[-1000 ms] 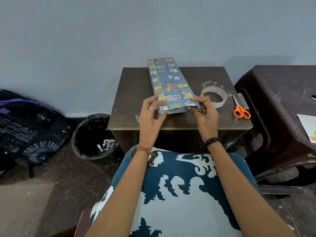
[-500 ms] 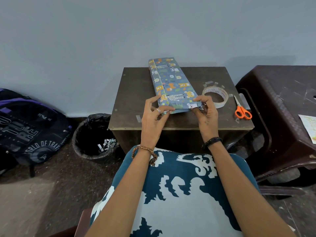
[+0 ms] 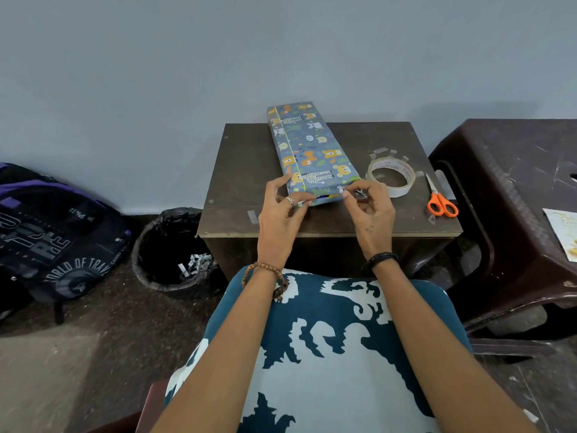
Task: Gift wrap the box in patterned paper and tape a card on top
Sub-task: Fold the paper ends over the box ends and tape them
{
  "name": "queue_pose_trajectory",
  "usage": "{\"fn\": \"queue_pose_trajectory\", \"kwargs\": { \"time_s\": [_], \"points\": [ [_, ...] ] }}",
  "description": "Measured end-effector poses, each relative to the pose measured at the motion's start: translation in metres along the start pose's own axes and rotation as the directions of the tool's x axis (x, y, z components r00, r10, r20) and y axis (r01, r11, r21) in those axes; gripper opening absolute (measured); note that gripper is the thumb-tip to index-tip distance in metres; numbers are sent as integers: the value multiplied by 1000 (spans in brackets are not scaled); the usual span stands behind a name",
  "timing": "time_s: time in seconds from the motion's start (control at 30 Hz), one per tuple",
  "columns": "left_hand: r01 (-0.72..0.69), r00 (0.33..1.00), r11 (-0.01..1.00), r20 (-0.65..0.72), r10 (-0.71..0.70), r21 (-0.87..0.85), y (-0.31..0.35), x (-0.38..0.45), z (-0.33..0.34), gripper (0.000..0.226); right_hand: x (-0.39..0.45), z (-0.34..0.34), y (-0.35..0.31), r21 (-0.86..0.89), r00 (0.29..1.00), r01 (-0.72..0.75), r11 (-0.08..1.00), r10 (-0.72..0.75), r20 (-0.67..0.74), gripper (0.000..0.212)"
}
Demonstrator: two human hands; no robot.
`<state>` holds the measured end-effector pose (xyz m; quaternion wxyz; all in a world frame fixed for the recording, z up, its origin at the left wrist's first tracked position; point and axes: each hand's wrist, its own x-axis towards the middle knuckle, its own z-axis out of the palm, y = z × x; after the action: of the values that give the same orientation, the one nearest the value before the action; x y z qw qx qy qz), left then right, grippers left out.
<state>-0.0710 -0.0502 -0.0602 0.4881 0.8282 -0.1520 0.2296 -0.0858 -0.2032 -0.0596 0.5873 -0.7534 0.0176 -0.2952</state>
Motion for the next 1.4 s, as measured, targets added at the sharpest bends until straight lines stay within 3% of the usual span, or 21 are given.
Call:
{"fn": "queue_pose_trajectory", "kwargs": {
  "time_s": [0.2,0.43,0.6,0.7,0.8,1.03,1.4],
  "points": [
    [2,997,998,73,-6,57,1,-1,3,11,-1,8,11,-72,995,-43,996,36,-91,16],
    [-22,993,966,114,-8,259,-2,-3,8,8,1,10,18,-158,994,-55,986,39,-101,11],
    [-205,975,856,18,223,475,-3,-4,16,17,-1,13,17,-174,995,-64,983,50,-80,12],
    [-316,943,806,72,326,501,-1,0,27,23,-1,12,16,-189,997,-64,980,54,-58,11],
    [-382,923,764,176,342,520,0,6,39,28,-1,11,15,-206,997,-63,977,52,-54,9],
    [-438,897,786,158,412,436,-14,20,42,8,-1,14,19,-340,999,-50,939,41,-34,6],
    [-427,904,805,164,395,411,-16,20,46,11,-7,17,7,-168,955,-265,950,233,-185,27]
  ]
}}
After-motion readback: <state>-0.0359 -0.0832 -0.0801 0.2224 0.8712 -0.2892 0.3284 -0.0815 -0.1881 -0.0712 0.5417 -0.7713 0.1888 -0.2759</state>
